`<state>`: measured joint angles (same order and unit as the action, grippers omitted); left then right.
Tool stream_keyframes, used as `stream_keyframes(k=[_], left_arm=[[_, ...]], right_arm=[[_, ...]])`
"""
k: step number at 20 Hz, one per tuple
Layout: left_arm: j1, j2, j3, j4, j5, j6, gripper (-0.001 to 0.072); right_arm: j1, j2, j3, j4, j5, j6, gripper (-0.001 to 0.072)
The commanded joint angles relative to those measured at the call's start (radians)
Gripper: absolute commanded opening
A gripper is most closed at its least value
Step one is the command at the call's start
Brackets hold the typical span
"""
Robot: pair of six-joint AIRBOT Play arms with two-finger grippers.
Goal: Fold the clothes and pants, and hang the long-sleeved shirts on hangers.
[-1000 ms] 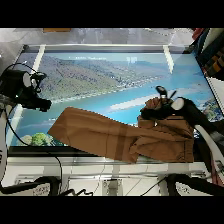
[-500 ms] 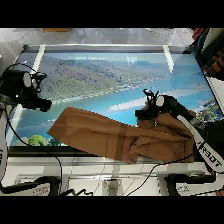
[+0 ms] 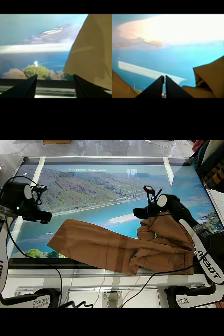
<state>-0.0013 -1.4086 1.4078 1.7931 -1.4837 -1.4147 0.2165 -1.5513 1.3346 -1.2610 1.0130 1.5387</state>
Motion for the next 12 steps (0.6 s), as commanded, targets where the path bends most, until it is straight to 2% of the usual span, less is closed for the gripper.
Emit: stream_keyframes(k=[1, 4, 7, 12], left_arm=[[0.0, 0.0, 0.001, 0.0, 0.0, 0.0, 0.0492], [0.0, 0.0, 0.001, -0.003, 0.0, 0.0, 0.0492], [0.0, 0.0, 0.001, -0.05, 0.003, 0.0, 0.0492], [0.0, 0.0, 0.001, -0.07, 0.013, 0.0, 0.0492]], right_arm=[[0.002, -0.001, 0.071, -0.047, 0.149, -0.027, 0.0318], [0.002, -0.011, 0.068, -0.084, 0.369, -0.077, 0.032], [0.002, -0.04, 0.035, -0.086, 0.38, -0.09, 0.0383], [0.002, -0.109, -0.001, -0.075, 0.403, -0.082, 0.039]])
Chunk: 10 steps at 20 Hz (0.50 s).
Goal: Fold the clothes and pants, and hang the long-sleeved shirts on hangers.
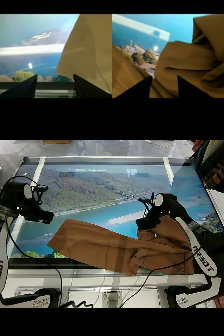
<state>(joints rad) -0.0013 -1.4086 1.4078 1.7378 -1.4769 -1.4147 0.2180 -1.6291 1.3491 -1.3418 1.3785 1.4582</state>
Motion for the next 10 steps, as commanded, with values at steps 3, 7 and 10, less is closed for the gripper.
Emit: stream_keyframes(k=[3, 7, 10], left_arm=[[0.0, 0.0, 0.001, -0.015, 0.019, 0.0, 0.0493], [0.0, -0.001, 0.001, -0.015, 0.02, 0.0, 0.0492], [0.0, -0.001, 0.001, -0.015, 0.021, 0.0, 0.0492]], right_arm=[[0.001, -0.06, -0.016, 0.025, -0.011, -0.008, 0.039], [0.003, -0.085, -0.016, 0.061, -0.041, -0.008, 0.0388], [0.026, -0.103, -0.016, 0.055, -0.087, -0.036, 0.0201]])
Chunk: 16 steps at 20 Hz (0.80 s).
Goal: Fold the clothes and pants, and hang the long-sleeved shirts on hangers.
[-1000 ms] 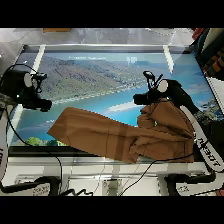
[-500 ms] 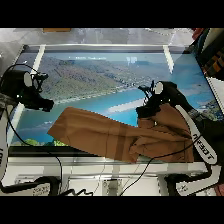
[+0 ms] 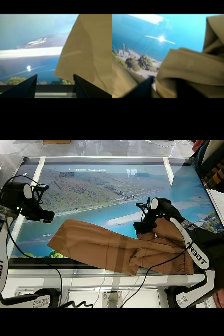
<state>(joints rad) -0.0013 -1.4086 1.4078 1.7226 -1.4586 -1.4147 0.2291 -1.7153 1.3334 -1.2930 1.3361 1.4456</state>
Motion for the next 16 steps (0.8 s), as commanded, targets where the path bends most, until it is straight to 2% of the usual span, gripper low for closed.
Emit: stream_keyframes(k=[1, 2, 7, 12, 16], left_arm=[[0.0, -0.001, 0.001, 0.0, 0.004, 0.0, 0.0492], [0.0, -0.001, 0.001, 0.0, 0.004, 0.001, 0.0492], [0.001, 0.0, 0.001, 0.004, 0.012, 0.001, 0.0492], [0.001, 0.0, 0.001, 0.009, 0.012, 0.005, 0.0492], [0.006, 0.018, 0.001, 0.186, 0.048, 0.005, 0.0492]], right_arm=[[0.029, -0.017, 0.006, 0.007, -0.064, -0.049, 0.0055], [0.044, -0.016, 0.022, 0.007, -0.075, -0.053, 0.0026], [0.132, -0.016, 0.245, 0.025, -0.138, -0.053, 0.0025], [0.209, -0.016, 0.533, 0.048, -0.343, -0.048, 0.0025], [0.24, -0.016, 0.648, 0.077, -0.456, -0.036, 0.0025]])
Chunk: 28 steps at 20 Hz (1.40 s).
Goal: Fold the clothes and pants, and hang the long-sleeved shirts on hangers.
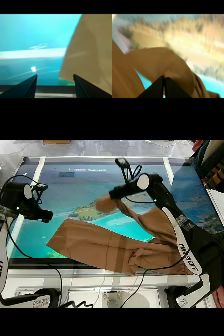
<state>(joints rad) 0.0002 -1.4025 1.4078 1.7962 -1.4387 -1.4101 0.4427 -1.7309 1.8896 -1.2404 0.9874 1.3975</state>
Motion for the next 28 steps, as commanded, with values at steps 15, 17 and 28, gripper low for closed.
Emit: stream_keyframes(k=[15, 17, 28], left_arm=[[0.142, 0.295, 0.001, 0.141, 0.217, -0.049, 0.0492], [0.142, 0.292, 0.001, 0.14, 0.217, -0.049, 0.0492], [0.142, 0.284, 0.001, 0.129, 0.216, -0.05, 0.0492]], right_arm=[[0.218, -0.173, 0.093, 0.043, -0.695, 0.137, 0.0024], [0.241, -0.177, 0.093, 0.03, -0.729, 0.136, 0.0024], [0.235, -0.196, 0.084, -0.099, -0.415, 0.109, 0.0025]])
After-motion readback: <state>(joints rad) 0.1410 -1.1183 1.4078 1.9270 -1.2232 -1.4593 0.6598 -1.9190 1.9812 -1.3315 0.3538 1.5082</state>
